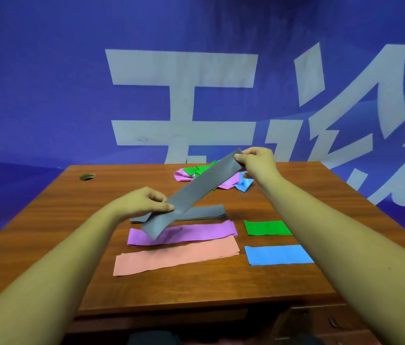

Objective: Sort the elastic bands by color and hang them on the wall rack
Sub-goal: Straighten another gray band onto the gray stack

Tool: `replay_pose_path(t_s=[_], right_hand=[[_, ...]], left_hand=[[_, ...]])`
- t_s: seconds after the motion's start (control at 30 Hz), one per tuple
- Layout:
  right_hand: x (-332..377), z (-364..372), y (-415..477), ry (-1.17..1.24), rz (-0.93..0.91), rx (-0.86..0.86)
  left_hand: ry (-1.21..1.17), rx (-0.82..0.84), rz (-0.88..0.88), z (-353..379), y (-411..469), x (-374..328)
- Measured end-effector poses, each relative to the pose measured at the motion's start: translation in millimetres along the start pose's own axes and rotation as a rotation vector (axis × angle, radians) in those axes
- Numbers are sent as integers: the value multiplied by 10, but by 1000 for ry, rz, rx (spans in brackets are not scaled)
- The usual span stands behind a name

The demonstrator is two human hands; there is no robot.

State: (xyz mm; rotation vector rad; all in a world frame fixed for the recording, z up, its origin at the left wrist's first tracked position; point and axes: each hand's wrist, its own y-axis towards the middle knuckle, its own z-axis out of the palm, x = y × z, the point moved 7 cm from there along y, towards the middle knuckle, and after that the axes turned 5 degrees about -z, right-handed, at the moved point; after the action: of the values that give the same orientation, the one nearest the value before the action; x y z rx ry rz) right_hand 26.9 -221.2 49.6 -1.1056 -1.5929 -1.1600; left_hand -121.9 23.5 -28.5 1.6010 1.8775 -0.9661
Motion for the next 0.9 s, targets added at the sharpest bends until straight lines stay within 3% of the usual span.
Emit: replay_pose_path(t_s=[0.1, 0.27, 0.47, 0.67, 0.9], right_hand=[[-167, 44, 35, -24, 24, -8], [-495, 123, 53, -96, 67, -25], [-908, 319, 80, -205, 119, 48], [-1324, 558, 103, -260, 213, 96], [-1546, 684, 239, -506, 104, 113]], left_hand=[[-160, 43, -43, 17, -97, 252], [-279, -21, -49, -90, -132, 621], [-550, -424, -200, -272, -13, 1127], [-505, -675, -290, -325, 139, 1417], [-105, -681, -275, -295, 329, 1520]])
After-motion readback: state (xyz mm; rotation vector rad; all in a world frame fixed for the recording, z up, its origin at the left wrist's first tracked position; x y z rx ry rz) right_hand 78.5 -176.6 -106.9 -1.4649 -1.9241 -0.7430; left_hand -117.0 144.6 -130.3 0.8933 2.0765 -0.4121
